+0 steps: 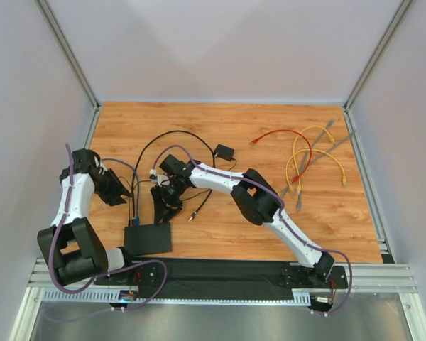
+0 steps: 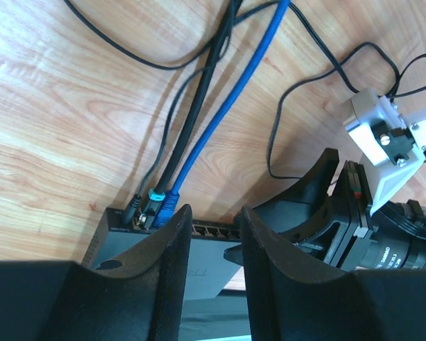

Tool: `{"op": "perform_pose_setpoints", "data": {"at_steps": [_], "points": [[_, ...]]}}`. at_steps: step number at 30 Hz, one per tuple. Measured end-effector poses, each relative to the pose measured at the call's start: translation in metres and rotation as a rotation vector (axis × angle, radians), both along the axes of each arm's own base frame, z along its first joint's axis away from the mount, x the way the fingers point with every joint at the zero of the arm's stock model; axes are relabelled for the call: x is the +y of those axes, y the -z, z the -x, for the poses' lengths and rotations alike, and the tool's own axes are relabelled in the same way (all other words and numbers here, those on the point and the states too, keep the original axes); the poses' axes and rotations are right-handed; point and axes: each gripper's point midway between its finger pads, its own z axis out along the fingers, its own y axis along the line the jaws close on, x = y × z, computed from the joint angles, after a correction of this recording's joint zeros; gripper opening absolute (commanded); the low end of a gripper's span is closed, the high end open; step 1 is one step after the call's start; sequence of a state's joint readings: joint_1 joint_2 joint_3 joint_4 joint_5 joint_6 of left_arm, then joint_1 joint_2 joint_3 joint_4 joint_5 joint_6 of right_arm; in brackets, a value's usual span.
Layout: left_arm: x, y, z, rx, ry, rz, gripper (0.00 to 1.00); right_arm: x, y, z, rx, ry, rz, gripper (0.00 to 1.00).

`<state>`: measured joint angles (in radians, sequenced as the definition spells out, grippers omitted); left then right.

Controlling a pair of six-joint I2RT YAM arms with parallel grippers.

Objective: Pull the plug from the switch port

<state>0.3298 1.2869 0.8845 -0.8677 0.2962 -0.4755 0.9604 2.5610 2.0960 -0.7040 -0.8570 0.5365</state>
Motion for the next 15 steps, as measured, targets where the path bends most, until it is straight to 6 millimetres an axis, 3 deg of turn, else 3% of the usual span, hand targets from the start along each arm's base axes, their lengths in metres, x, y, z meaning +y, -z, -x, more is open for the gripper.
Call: {"op": "perform_pose_setpoints", "data": {"at_steps": [8,12,15], "points": [[0.000,-0.003,-0.001,-0.037,0.043,0.020,0.47,-0.011,-0.001,0.016,0.063,-0.015,0.005,0.47],[0.007,-0.009,-0.005,-0.094,0.026,0.052,0.48,-0.011,-0.004,0.014,0.060,-0.016,0.002,0.49],[0.009,-0.011,-0.004,-0.092,0.004,0.051,0.47,-0.004,-0.020,0.006,0.041,-0.013,-0.022,0.49]]}}
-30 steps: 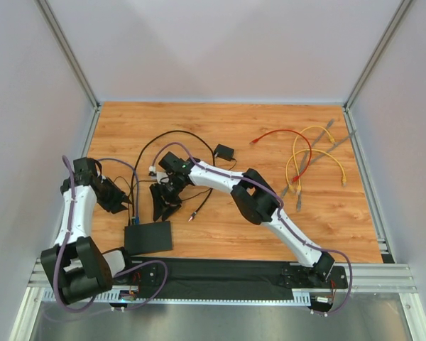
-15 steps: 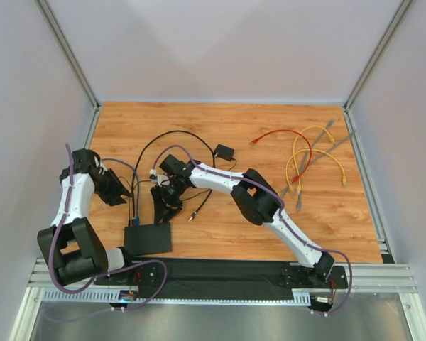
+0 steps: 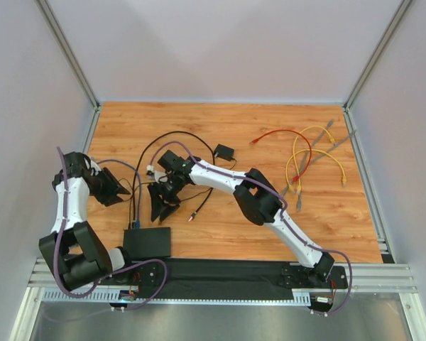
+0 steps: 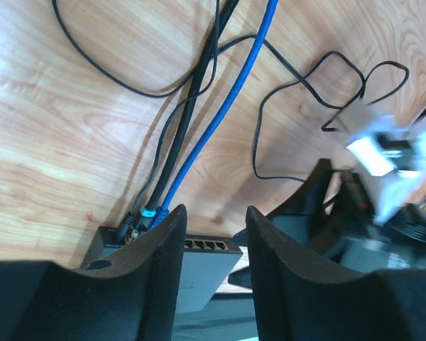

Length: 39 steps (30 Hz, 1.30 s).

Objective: Pull the plug from the switch port

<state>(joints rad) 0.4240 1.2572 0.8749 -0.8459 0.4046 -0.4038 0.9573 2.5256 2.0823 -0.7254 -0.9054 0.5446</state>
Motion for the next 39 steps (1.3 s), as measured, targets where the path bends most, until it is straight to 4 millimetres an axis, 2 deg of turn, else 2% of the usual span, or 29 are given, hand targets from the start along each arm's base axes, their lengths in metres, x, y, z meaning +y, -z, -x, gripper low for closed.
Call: {"op": "perform_pose_setpoints", "data": {"at_steps": [4,5,7,10,12,15,19,24,28,39], "points": [[0.000,-0.003,0.013,0.004,-0.092,-0.019,0.35,0.026,-0.034,-0.020,-0.075,0.021,-0.119,0.49],[-0.001,-0.002,0.018,0.012,-0.116,-0.023,0.27,0.030,-0.037,-0.023,-0.080,0.030,-0.136,0.49],[-0.002,0.000,0.033,0.053,-0.194,-0.026,0.26,0.037,-0.041,-0.028,-0.084,0.050,-0.162,0.48],[-0.004,0.015,0.053,0.140,-0.279,-0.022,0.26,0.046,-0.034,-0.032,-0.074,0.074,-0.174,0.48],[-0.008,0.028,0.066,0.207,-0.319,-0.012,0.21,0.051,-0.025,-0.034,-0.064,0.086,-0.169,0.47],[-0.013,0.042,0.084,0.296,-0.367,0.003,0.20,0.057,-0.009,-0.031,-0.053,0.095,-0.148,0.46],[-0.015,0.048,0.093,0.343,-0.403,0.005,0.19,0.063,0.006,-0.019,-0.042,0.092,-0.116,0.43],[-0.009,0.052,0.106,0.412,-0.451,-0.040,0.13,0.068,0.013,-0.005,-0.027,0.078,-0.104,0.41],[-0.005,0.056,0.122,0.514,-0.498,-0.078,0.09,0.072,0.020,-0.001,-0.013,0.083,-0.100,0.38],[-0.001,0.065,0.126,0.572,-0.525,-0.096,0.08,0.078,0.022,0.000,0.072,0.113,-0.127,0.32]]}}
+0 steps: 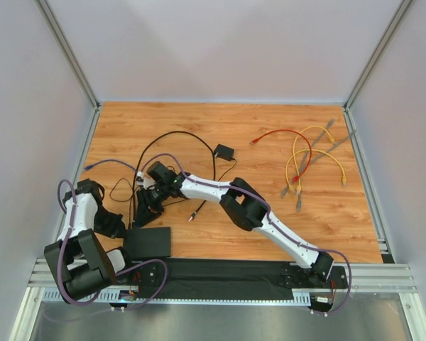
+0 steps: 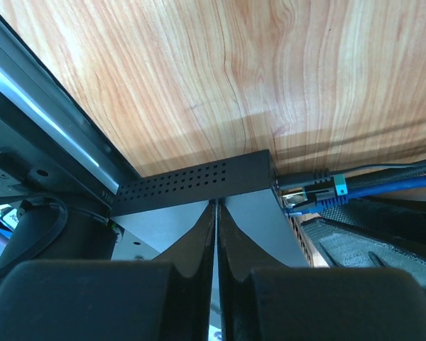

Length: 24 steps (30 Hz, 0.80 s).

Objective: Pull the plug from the switch port

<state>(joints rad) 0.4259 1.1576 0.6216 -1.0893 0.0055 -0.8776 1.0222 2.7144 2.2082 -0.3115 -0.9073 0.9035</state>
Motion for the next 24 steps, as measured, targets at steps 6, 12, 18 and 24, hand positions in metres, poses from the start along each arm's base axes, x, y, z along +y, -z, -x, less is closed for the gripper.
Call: {"op": "perform_pose_setpoints", "data": {"at_steps": [6,12,18,24], "points": [[-0.0005,0.0009,0.0006,0.008,0.000,0.005,0.08,0.0015,0.0052,0.0009,0.030,0.009,-0.002,0.23],[-0.0006,0.0012,0.0008,0.011,0.000,0.007,0.08,0.0026,0.0056,-0.0009,0.030,0.010,-0.025,0.00],[-0.0055,0.0020,0.0040,0.063,-0.001,0.050,0.05,0.0041,0.0078,-0.0013,0.032,0.007,-0.088,0.00],[-0.0070,0.0019,0.0078,0.095,-0.003,0.062,0.04,0.0063,0.0040,-0.0070,0.017,0.076,-0.134,0.00]]}}
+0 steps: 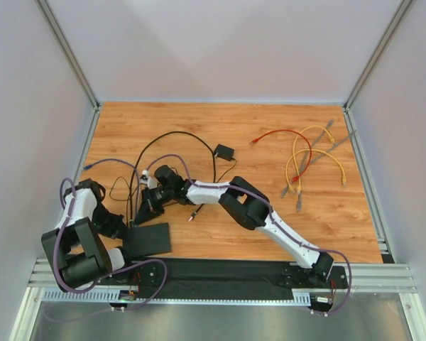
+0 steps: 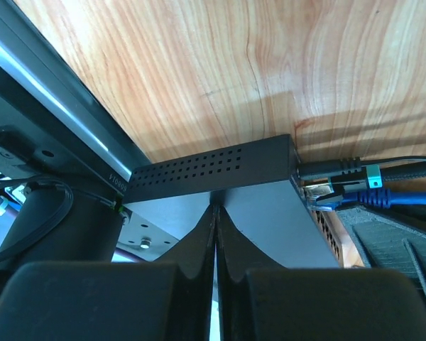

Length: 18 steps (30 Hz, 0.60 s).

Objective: Pull the plug from the switch port

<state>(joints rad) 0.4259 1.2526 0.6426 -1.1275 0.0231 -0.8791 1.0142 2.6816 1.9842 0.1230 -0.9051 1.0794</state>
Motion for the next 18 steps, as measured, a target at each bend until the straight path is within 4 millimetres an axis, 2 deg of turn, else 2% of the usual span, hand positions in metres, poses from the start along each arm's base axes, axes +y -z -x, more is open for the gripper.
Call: {"op": "perform_pose_setpoints", "data": {"at_steps": [18], "points": [[-0.008,0.001,0.013,0.099,0.059,0.015,0.01,-0.001,0.002,-0.008,-0.059,0.106,0.090,0.00]]}}
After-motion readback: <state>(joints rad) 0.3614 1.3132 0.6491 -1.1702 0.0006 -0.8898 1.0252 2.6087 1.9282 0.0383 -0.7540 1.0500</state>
